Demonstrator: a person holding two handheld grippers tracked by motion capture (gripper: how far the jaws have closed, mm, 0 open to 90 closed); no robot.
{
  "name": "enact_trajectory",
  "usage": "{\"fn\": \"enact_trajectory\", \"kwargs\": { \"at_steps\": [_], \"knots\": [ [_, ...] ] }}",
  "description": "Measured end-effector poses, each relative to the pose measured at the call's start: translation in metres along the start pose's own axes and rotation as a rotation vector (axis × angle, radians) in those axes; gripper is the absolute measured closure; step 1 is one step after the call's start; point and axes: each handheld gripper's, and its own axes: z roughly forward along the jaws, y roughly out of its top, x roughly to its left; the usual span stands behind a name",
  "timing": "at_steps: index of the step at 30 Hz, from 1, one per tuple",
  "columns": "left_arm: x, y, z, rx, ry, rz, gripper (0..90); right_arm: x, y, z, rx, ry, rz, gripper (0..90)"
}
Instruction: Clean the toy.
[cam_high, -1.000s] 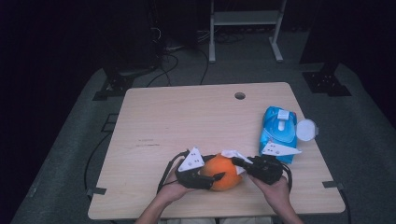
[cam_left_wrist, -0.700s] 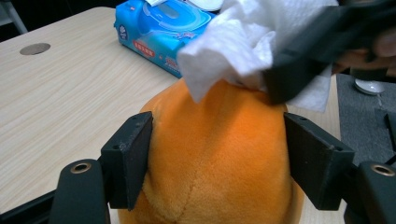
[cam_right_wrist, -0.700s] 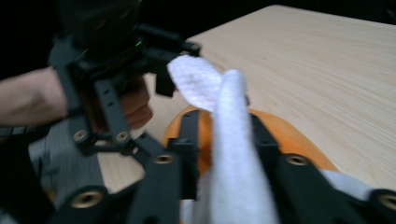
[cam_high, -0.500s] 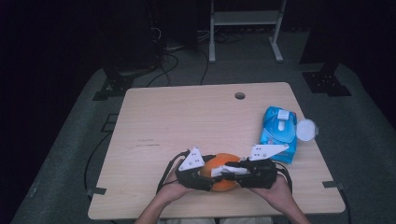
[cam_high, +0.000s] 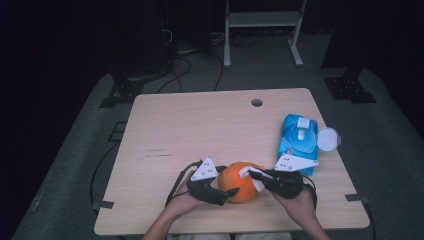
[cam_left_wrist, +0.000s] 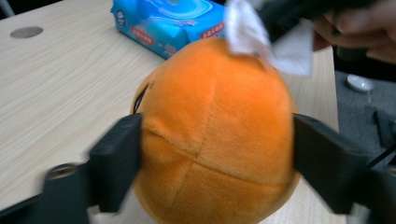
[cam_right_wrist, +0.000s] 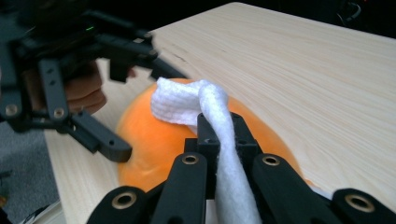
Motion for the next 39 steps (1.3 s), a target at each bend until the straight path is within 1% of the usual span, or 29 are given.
{"fn": "enact_trajectory", "kwargs": {
  "at_steps": [1, 2, 4, 5, 6, 7, 8, 9, 12, 14, 15, 16, 17, 18, 20, 21, 22, 23, 25, 26, 27, 28, 30, 32, 33, 34, 35, 37, 39],
  "knots": [
    [-0.003, 0.002, 0.001, 0.002, 0.006, 0.012, 28.0, 0.000, 0.000, 0.000, -0.006, -0.011, 0.004, 86.1],
    [-0.005, 0.003, 0.002, 0.000, 0.011, 0.023, 29.5, 0.002, 0.001, -0.001, -0.013, -0.008, 0.010, 86.1],
    [-0.010, 0.005, 0.005, -0.001, 0.002, 0.052, 31.1, 0.008, 0.006, 0.000, -0.038, 0.038, 0.019, 86.2],
    [-0.014, 0.006, 0.006, -0.005, 0.004, 0.061, 31.6, 0.013, 0.009, 0.001, -0.059, 0.076, 0.019, 86.2],
    [-0.016, 0.007, 0.006, -0.004, 0.008, 0.067, 31.7, 0.017, 0.012, 0.002, -0.076, 0.113, 0.010, 86.2],
    [-0.017, 0.008, 0.007, -0.003, 0.011, 0.076, 31.7, 0.022, 0.015, 0.003, -0.072, 0.123, -0.003, 86.1],
    [-0.017, 0.008, 0.006, -0.004, 0.011, 0.068, 31.3, 0.025, 0.016, 0.005, -0.063, 0.117, -0.023, 86.1],
    [-0.014, 0.007, 0.005, -0.005, 0.010, 0.060, 30.9, 0.025, 0.015, 0.006, -0.057, 0.102, -0.029, 86.1],
    [-0.010, 0.003, 0.003, -0.010, 0.007, 0.034, 30.9, 0.008, 0.004, 0.004, -0.043, 0.042, 0.000, 86.1],
    [-0.009, 0.004, 0.004, -0.015, 0.002, 0.028, 30.7, -0.006, -0.003, 0.000, -0.045, 0.021, 0.054, 86.1],
    [-0.010, 0.004, 0.005, -0.014, 0.001, 0.032, 29.9, -0.008, -0.005, -0.001, -0.041, 0.008, 0.053, 86.1],
    [-0.010, 0.005, 0.006, -0.013, 0.001, 0.028, 28.7, -0.008, -0.005, -0.002, -0.043, 0.006, 0.058, 86.1],
    [-0.011, 0.005, 0.007, -0.012, 0.001, 0.028, 27.8, -0.006, -0.003, -0.001, -0.040, 0.000, 0.048, 86.2],
    [-0.011, 0.005, 0.008, -0.012, -0.001, 0.027, 27.6, -0.002, -0.002, 0.000, -0.043, 0.007, 0.045, 86.2],
    [-0.010, 0.005, 0.008, -0.015, -0.001, 0.023, 27.6, 0.007, 0.003, 0.002, -0.065, 0.059, 0.041, 86.1],
    [-0.011, 0.004, 0.008, -0.014, -0.001, 0.022, 27.6, 0.012, 0.005, 0.003, -0.065, 0.081, 0.021, 86.2],
    [-0.010, 0.004, 0.007, -0.012, -0.001, 0.021, 27.6, 0.017, 0.007, 0.005, -0.059, 0.084, -0.006, 86.1],
    [-0.010, 0.004, 0.006, -0.012, -0.003, 0.022, 27.6, 0.019, 0.008, 0.006, -0.051, 0.072, -0.027, 86.1],
    [-0.009, 0.003, 0.006, -0.017, -0.008, 0.016, 27.5, 0.014, 0.006, 0.005, -0.042, 0.048, -0.017, 86.1],
    [-0.009, 0.003, 0.005, -0.019, -0.012, 0.017, 27.3, 0.009, 0.004, 0.004, -0.036, 0.018, -0.013, 86.2],
    [-0.009, 0.003, 0.006, -0.023, -0.017, 0.017, 26.7, 0.002, 0.001, 0.002, -0.031, -0.001, 0.009, 86.1],
    [-0.009, 0.003, 0.006, -0.025, -0.025, 0.020, 25.7, -0.004, -0.001, 0.001, -0.028, -0.011, 0.031, 86.2],
    [-0.011, 0.005, 0.008, -0.023, -0.023, 0.025, 25.1, -0.007, -0.004, 0.001, -0.017, -0.022, 0.037, 86.1],
    [-0.012, 0.005, 0.009, -0.019, -0.011, 0.033, 26.8, -0.004, -0.003, 0.001, -0.027, -0.007, 0.050, 86.2],
    [-0.012, 0.004, 0.009, -0.022, -0.003, 0.033, 28.5, -0.002, -0.002, 0.001, -0.039, 0.012, 0.047, 86.1],
    [-0.012, 0.004, 0.009, -0.024, 0.000, 0.028, 30.0, 0.001, 0.000, 0.001, -0.059, 0.053, 0.055, 86.1],
    [-0.011, 0.004, 0.008, -0.022, 0.007, 0.027, 31.2, 0.003, 0.001, 0.001, -0.067, 0.071, 0.054, 86.1],
    [-0.010, 0.005, 0.006, -0.034, 0.014, 0.015, 33.9, 0.003, 0.002, 0.001, -0.061, 0.072, 0.040, 86.1],
    [-0.007, 0.005, 0.002, -0.046, 0.021, -0.006, 35.6, -0.005, -0.002, -0.001, -0.060, 0.048, 0.068, 86.1]
  ]
}}
